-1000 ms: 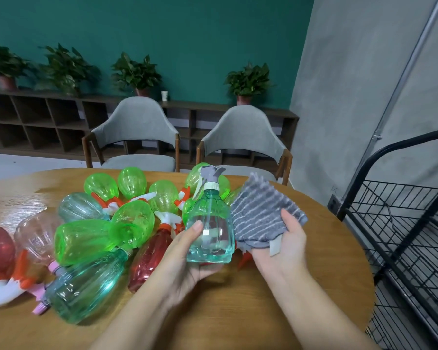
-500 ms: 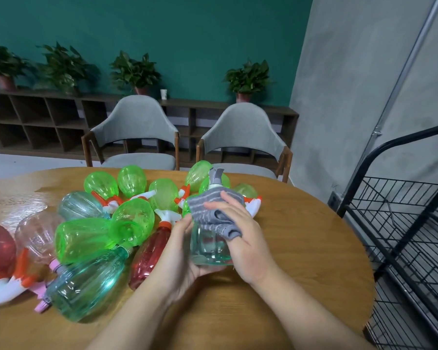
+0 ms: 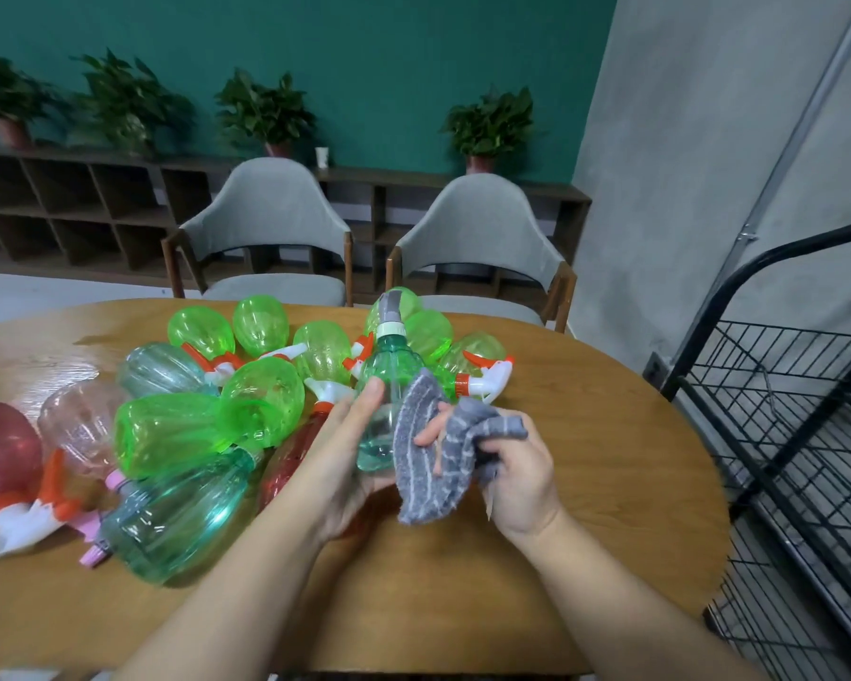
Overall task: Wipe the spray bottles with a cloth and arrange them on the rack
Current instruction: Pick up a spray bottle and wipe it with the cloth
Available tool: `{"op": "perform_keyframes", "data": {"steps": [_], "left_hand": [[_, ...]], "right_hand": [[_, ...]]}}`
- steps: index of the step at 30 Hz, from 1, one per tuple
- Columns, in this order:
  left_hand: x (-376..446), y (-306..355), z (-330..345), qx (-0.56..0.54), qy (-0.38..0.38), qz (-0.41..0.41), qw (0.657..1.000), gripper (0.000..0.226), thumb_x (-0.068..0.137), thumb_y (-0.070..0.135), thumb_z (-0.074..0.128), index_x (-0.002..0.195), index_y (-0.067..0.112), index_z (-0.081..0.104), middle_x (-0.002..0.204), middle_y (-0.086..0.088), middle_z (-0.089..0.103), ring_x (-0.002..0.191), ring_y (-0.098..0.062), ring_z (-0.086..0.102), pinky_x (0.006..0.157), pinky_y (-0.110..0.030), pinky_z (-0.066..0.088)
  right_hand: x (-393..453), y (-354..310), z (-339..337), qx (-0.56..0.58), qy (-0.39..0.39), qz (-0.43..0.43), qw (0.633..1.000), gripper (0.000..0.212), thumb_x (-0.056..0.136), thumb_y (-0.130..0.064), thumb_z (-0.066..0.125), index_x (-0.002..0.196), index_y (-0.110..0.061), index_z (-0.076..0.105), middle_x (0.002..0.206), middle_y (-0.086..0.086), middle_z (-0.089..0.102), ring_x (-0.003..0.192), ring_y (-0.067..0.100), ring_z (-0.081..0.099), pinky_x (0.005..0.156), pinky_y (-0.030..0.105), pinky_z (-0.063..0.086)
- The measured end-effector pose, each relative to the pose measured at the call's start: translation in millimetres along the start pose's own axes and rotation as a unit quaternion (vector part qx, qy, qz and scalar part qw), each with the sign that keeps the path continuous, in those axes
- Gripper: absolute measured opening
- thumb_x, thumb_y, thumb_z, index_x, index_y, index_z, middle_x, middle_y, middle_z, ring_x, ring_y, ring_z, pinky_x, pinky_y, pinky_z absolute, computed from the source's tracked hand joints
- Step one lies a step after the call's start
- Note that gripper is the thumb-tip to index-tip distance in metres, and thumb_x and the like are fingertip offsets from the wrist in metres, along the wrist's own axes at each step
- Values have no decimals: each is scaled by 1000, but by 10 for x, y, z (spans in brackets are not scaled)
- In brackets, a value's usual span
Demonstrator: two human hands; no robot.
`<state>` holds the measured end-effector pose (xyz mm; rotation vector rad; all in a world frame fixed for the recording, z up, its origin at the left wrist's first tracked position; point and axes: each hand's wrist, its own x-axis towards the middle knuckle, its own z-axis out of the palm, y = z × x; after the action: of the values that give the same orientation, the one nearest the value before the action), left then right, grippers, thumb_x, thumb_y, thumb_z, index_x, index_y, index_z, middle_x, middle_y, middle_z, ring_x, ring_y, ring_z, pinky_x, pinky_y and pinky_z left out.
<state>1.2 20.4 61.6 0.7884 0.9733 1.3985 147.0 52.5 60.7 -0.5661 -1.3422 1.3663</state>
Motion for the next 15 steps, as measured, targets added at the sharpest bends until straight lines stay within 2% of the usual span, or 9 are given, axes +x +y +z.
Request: {"op": "perform_keyframes", "data": {"steps": [1, 2, 4, 6, 8, 11, 13, 15], "left_hand": [[3, -7, -20, -1, 10, -5, 1000, 68, 73, 62, 70, 120, 12, 64, 103, -11, 73, 81, -21, 72, 60, -32, 58], [3, -15, -40, -6, 16, -10, 1000, 62, 75, 55, 68, 119, 12, 64, 99, -9, 74, 78, -19, 73, 57, -30, 58], [-1, -9, -56, -24, 15, -14, 1000, 48, 73, 47, 61, 107, 14, 67, 92, -7, 75, 72, -19, 73, 53, -28, 57], [-3, 15, -65, -39, 4, -15, 999, 43, 73, 45, 59, 103, 15, 68, 94, -10, 75, 73, -22, 73, 54, -30, 59], [-10, 40, -53, -42, -9, -15, 999, 41, 73, 44, 59, 101, 15, 69, 97, -11, 75, 78, -23, 73, 62, -35, 62], [-24, 36, -16, -30, -19, -20, 999, 36, 74, 42, 59, 96, 17, 71, 98, -11, 75, 84, -26, 73, 75, -43, 59], [-29, 29, 15, -17, -21, -21, 999, 38, 74, 41, 59, 99, 16, 70, 99, -12, 74, 85, -25, 73, 70, -43, 62], [-16, 24, 21, -3, -17, -22, 1000, 41, 75, 41, 59, 104, 14, 68, 101, -12, 73, 85, -24, 72, 65, -39, 61]], "right_hand": [[24, -4, -3, 84, 62, 62, 993, 51, 58, -33, 60, 84, 11, 58, 77, 30, 64, 79, 34, 60, 85, 44, 53], [51, -33, -4, 135, 115, 106, 978, 38, 71, -28, 55, 82, 8, 57, 75, 28, 65, 79, 36, 61, 80, 39, 55], [133, -97, -36, 220, 198, 145, 944, 26, 93, -17, 42, 95, 1, 61, 92, 20, 70, 95, 35, 64, 91, 42, 51], [207, -158, -52, 256, 244, 152, 923, 28, 98, -23, 44, 109, -6, 63, 113, 17, 68, 107, 33, 63, 101, 50, 44], [246, -196, -7, 231, 224, 142, 936, 27, 98, -28, 47, 109, -9, 64, 117, 16, 66, 111, 33, 61, 103, 52, 42], [283, -188, 101, 97, 147, 104, 979, 29, 95, -30, 52, 115, -10, 63, 117, 12, 67, 112, 28, 62, 102, 50, 44], [296, -170, 189, -69, 69, 58, 994, 30, 95, -30, 52, 119, -15, 62, 114, 2, 67, 112, 21, 61, 98, 41, 48], [287, -118, 222, -178, 14, 11, 984, 38, 92, -27, 50, 129, -21, 56, 126, -4, 62, 122, 17, 53, 103, 38, 43]]}}
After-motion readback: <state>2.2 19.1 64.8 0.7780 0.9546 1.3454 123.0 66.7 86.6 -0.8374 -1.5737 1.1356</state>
